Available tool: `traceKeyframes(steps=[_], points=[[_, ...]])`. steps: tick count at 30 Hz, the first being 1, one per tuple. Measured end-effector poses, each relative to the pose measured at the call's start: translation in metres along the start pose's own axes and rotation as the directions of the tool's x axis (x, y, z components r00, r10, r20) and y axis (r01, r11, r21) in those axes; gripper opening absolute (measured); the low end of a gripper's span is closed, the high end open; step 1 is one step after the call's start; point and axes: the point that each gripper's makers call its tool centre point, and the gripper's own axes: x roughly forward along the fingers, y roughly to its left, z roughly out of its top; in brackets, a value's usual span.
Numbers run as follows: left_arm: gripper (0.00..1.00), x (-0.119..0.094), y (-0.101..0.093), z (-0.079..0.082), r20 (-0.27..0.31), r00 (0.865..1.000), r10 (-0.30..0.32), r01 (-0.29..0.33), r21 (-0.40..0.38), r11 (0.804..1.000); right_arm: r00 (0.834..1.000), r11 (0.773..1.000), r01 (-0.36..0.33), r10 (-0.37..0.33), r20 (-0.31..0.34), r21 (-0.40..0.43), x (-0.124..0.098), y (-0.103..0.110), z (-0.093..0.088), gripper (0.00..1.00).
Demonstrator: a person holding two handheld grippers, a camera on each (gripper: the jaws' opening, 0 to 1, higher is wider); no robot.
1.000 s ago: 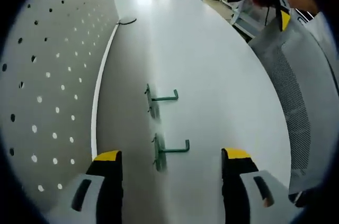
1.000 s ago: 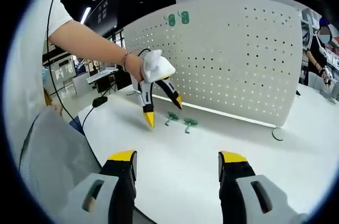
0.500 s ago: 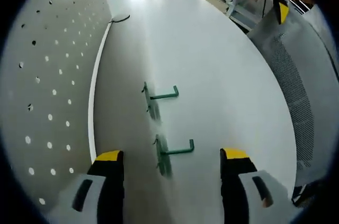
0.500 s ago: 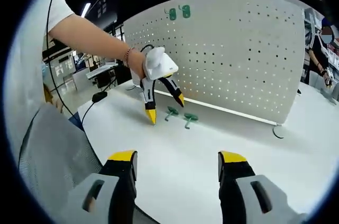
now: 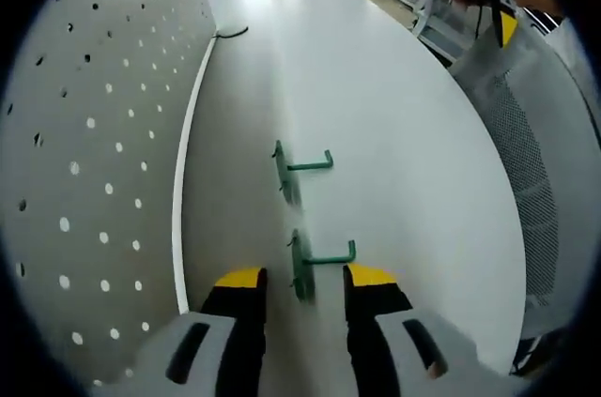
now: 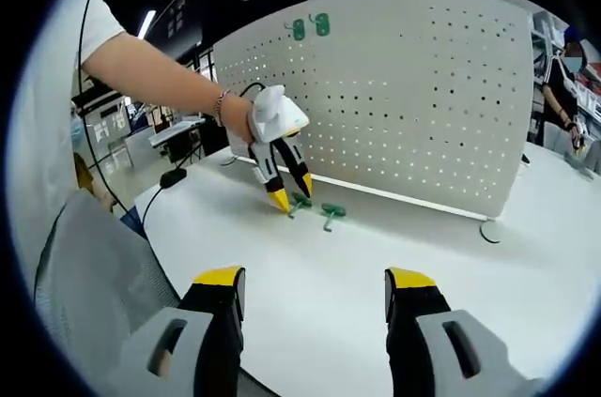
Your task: Insert the hook assembly into the mounting plate slot until the hook locks in place.
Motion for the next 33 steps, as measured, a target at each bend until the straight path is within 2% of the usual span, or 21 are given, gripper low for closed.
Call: traceKeyframes(steps=[3, 9, 17, 19, 33], points=[[0.21, -0.0007, 0.0012, -0.0012, 0.0, 1.0, 0.014, -0.014, -0.017, 1.0, 1.0, 1.0, 0.002, -0.002, 0.004, 0.011, -0.0005, -0.0013, 0.0004, 0.58], [0.16, -0.0003, 0.0018, -0.0007, 0.02, 0.999, 0.032, -0.032, -0.017, 0.999, 1.0, 1.0, -0.002, 0.002, -0.006, 0.014, 0.0002, -0.0008, -0.0028, 0.58], [0.06, -0.0005, 0.0032, -0.001, 0.014, 0.998, 0.065, -0.065, -0.028, 0.998, 1.0, 1.0, -0.003, 0.003, 0.001, 0.018, 0.0011, 0.0012, -0.003, 0.58], [0.06, -0.0005, 0.0027, -0.0009, 0.017, 0.998, 0.068, -0.067, -0.009, 0.998, 1.0, 1.0, -0.003, 0.003, 0.0, 0.017, 0.0012, 0.001, -0.0036, 0.58], [0.04, -0.001, 0.0039, -0.001, 0.017, 0.997, 0.076, -0.076, -0.017, 0.997, 1.0, 1.0, 0.014, -0.014, 0.011, 0.024, -0.0022, -0.0026, -0.0019, 0.57]])
